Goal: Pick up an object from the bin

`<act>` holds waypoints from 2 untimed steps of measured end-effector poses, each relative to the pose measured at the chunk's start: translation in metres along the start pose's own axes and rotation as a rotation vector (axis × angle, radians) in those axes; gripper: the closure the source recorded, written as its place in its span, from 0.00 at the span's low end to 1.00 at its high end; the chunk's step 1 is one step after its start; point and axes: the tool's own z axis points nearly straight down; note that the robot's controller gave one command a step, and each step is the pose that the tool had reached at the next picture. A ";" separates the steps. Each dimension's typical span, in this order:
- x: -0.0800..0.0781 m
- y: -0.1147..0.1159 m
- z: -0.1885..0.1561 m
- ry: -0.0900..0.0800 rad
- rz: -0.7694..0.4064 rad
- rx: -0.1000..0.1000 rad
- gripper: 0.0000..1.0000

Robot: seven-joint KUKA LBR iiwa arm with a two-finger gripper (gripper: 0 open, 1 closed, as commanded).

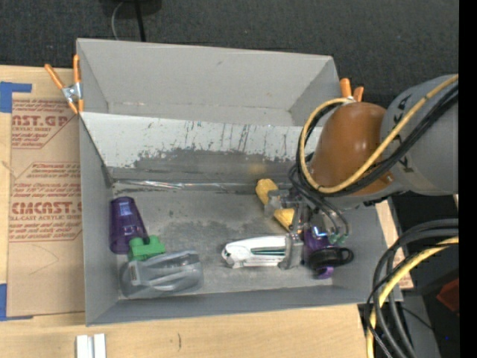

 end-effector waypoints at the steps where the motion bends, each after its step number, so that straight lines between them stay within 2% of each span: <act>1: -0.012 0.027 0.057 -0.003 0.009 0.000 0.00; 2: 0.013 0.010 0.066 -0.001 0.118 0.000 1.00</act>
Offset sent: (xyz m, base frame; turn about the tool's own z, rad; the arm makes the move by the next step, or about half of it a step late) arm -0.0134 0.0084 -0.0658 0.1187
